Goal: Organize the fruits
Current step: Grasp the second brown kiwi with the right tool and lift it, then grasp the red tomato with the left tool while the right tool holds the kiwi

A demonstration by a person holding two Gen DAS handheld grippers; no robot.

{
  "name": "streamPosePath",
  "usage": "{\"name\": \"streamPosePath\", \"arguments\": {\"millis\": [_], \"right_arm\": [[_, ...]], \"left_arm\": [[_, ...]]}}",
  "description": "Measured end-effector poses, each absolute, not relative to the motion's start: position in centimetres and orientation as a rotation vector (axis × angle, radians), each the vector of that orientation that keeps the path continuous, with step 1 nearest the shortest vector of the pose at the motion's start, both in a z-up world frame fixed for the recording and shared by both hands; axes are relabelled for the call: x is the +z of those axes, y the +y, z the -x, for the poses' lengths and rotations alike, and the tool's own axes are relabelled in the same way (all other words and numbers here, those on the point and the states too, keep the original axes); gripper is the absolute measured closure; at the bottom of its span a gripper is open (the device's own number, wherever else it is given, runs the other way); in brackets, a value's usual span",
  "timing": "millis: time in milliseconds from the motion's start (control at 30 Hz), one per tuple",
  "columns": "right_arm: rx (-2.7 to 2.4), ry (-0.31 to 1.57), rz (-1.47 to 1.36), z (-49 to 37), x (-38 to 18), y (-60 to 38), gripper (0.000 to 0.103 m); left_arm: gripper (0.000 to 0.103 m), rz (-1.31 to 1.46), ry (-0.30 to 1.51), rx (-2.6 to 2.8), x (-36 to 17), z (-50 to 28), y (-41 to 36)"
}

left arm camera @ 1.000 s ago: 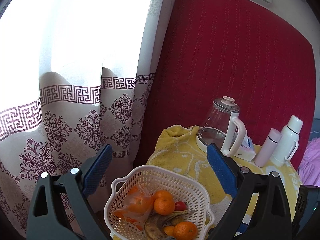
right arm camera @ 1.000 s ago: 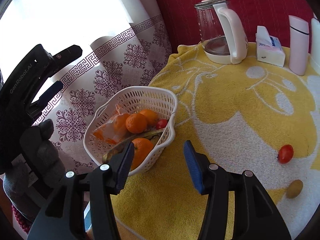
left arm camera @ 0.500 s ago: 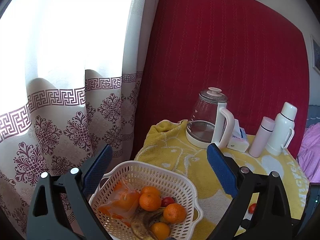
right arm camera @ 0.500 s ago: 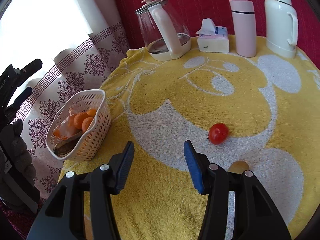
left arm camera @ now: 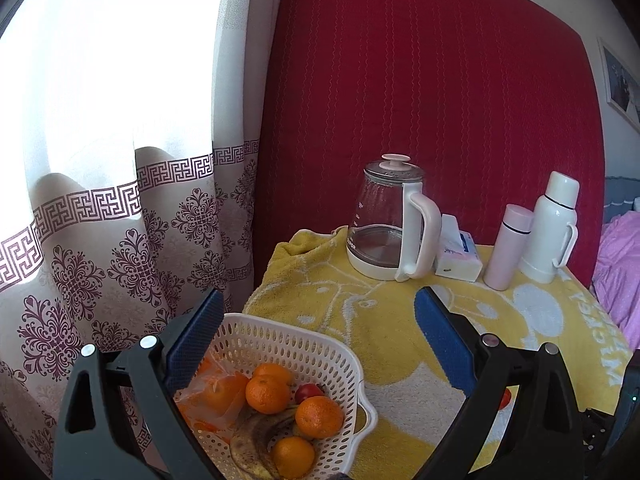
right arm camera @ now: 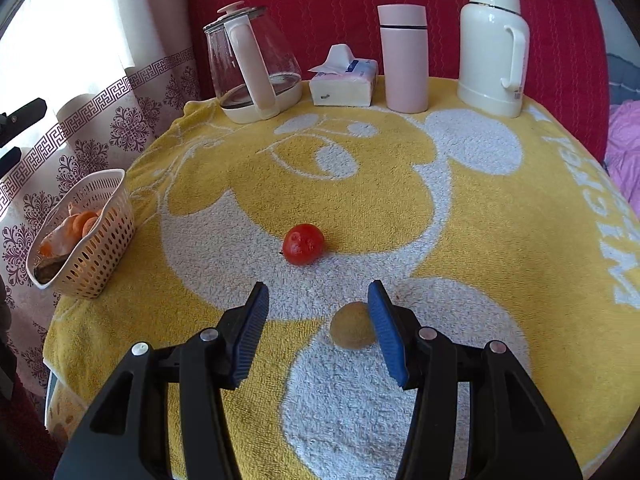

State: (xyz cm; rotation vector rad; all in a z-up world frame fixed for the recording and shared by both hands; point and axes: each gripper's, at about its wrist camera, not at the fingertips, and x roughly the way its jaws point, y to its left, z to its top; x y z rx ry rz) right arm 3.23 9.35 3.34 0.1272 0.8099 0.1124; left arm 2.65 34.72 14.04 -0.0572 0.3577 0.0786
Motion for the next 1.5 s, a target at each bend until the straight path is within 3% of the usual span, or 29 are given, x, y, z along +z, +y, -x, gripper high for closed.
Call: {"name": "streamPosePath", "arguments": {"millis": [233,467,800,900,1500], "right_arm": [[0.065,0.828,-0.117,-3.7,2.6,8.4,0.053],[0.058,0.875,-0.12,-4.4,1.3,7.9,0.065],[0.061,0.867,-0.121,-4.3,1.2,7.9,0.067],[0.053,0.862,-0.142,-4.2,1.3,7.3,0.073],[0.021,0.835,-0.169,-3.1,2.2,4.9,0.073]], "left_arm": [[0.006,0.028,0.362,0.056,13.7,-2.7,33.3],[0.006,0.0,0.373,0.036,13.2,-2.9,31.9],[0.006,0.024,0.428,-0.109,10.9,-3.5,27.8],[0.006,0.031,0.457,-0.152,9.4,-3.9,26.1],[0.006,-0.063,0.59,-0.258,3.5,-5.2,21.1]]}}
